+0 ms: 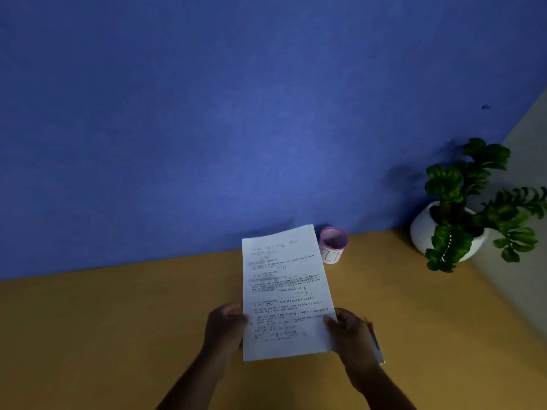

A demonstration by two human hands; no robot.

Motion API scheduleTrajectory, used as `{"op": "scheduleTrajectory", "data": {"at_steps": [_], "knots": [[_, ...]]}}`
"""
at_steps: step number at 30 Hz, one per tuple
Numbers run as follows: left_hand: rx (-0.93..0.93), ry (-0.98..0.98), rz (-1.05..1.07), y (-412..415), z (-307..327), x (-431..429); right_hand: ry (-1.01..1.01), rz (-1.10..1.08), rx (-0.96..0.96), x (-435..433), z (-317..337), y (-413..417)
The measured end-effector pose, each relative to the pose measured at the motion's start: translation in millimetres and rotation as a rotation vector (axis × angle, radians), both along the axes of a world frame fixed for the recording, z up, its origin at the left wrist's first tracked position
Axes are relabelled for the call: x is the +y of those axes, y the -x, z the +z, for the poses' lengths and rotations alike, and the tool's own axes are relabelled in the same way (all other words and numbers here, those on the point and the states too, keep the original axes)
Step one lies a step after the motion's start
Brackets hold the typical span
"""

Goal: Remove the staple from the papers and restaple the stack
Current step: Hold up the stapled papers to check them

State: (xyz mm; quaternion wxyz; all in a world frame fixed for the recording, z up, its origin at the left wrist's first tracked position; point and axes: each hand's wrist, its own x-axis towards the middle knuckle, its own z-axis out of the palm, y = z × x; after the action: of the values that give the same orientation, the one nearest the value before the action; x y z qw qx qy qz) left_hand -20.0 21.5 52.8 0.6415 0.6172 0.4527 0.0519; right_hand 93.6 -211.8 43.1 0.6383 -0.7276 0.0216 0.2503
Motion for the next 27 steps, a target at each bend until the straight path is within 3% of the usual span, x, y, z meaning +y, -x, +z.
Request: {"op": "scheduleTrajectory", "data": {"at_steps": [12, 27], "knots": [[0.216, -0.148, -0.055, -20.9, -56.5, -9.8, 0.359, 0.037, 0.038, 23.9, -64.3, -38.8], [0.309, -0.32, -0.18, -45.0, -52.1, -3.2, 0.761, 0.303, -0.221, 33.8, -59.4, -66.4]]}}
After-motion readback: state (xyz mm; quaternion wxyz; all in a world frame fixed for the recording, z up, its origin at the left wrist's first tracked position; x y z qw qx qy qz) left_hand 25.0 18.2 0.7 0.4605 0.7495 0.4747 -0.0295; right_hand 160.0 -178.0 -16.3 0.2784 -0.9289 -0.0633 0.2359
